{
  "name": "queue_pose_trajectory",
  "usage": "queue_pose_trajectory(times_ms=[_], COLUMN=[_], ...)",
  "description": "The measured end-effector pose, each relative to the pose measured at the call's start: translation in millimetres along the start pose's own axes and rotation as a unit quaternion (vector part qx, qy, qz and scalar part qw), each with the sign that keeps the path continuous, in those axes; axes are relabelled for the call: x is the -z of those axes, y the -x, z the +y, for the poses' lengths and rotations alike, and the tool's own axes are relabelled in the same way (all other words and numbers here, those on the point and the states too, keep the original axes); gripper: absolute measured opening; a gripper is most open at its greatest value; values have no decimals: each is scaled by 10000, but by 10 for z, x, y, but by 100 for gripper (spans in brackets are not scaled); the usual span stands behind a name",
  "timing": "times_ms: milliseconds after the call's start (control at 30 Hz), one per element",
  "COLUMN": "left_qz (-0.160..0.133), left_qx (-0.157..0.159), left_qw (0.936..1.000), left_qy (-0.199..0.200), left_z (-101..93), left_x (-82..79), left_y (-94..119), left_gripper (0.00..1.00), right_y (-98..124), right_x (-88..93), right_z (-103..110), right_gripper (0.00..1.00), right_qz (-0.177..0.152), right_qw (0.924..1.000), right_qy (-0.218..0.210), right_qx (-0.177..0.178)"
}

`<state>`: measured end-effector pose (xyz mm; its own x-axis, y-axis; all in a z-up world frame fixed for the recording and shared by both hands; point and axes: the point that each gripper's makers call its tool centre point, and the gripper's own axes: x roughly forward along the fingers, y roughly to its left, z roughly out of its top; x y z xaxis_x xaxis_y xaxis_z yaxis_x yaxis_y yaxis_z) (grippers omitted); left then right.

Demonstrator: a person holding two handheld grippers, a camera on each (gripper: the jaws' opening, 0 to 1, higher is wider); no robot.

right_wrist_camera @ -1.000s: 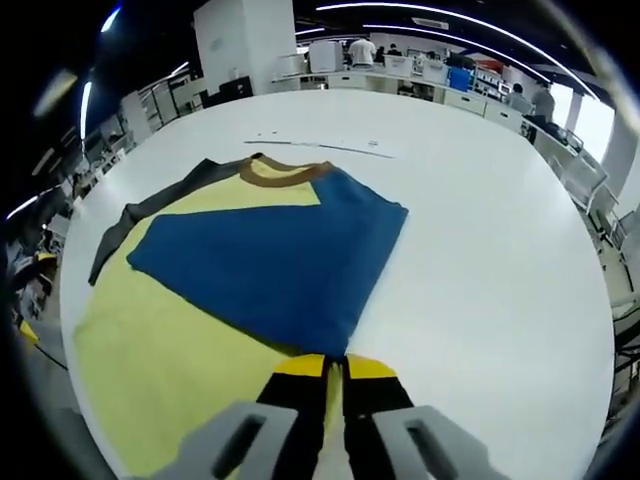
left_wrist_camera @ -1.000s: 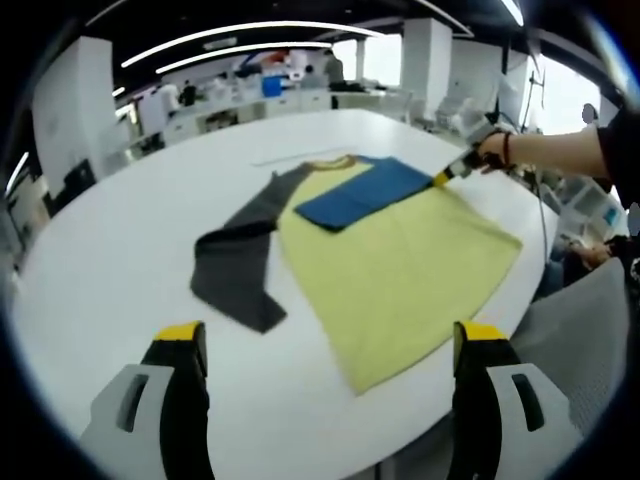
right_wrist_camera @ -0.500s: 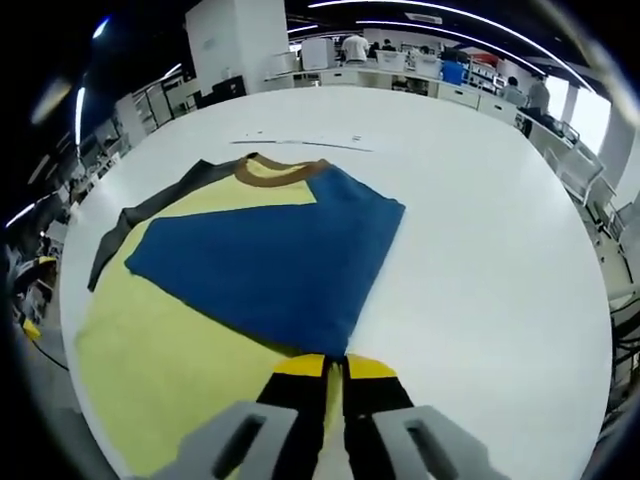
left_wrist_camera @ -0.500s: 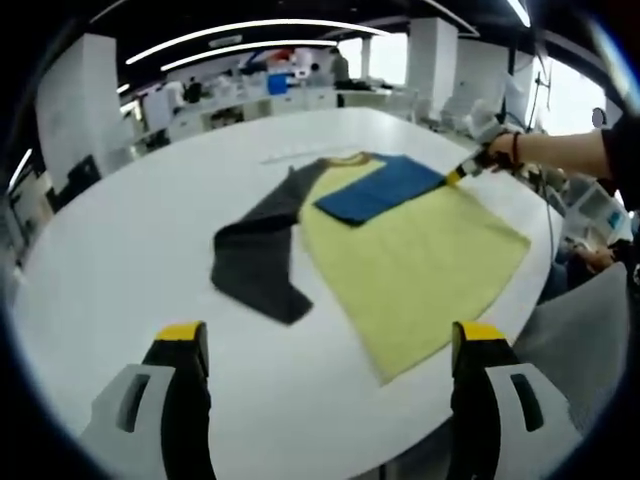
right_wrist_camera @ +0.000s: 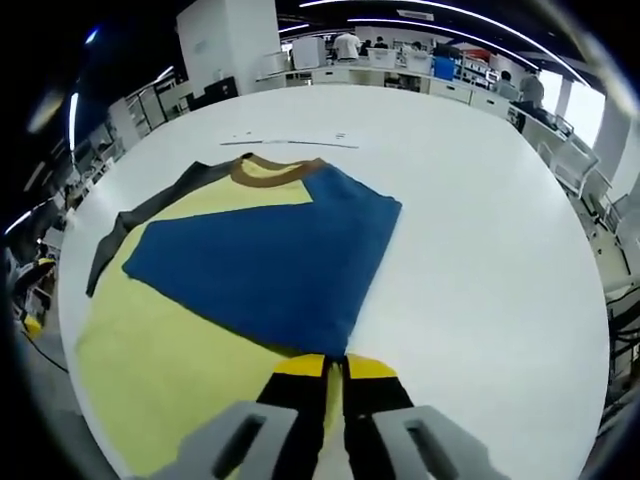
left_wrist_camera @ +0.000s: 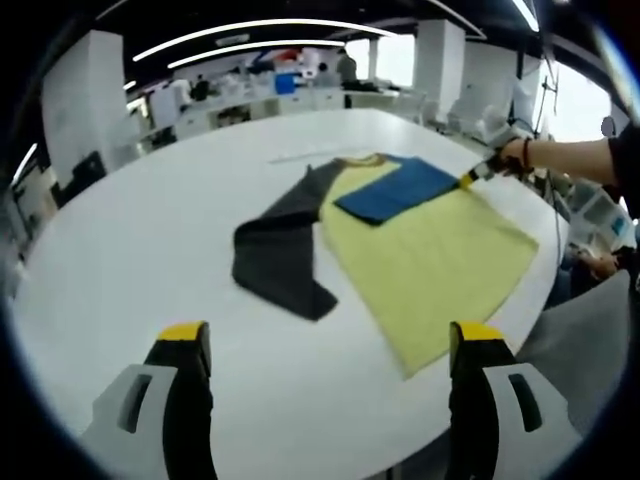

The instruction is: Fold the garment on the visible template until the final outline fits inside the template.

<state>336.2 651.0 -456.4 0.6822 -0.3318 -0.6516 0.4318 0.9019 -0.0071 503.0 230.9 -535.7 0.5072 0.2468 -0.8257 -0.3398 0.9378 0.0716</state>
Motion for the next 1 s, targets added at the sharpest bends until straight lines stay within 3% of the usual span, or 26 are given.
queue_pose_trajectory(times_ms=[267,367,633,1000], left_qz=[-20,-25,-81,-321], left_qx=[11,18,-19,-91], left_qw=[10000,10000,10000,9994], left_qy=[-15,25,43,100], left_z=[19,37,149,334], left_x=[-18,-17,-102,-322], left_y=[-15,-30,-81,-164], left_gripper=[94,93,92,87], right_y=[12,45,217,449], right_x=[-11,-46,-161,-159], right_z=[2,10,153,482], right_gripper=[3,8,54,80], right_qz=[-72,-202,-466,-666], right_qw=[9998,9996,9980,9953], right_qy=[-196,-187,-392,-157], right_qx=[-57,-36,-197,-686])
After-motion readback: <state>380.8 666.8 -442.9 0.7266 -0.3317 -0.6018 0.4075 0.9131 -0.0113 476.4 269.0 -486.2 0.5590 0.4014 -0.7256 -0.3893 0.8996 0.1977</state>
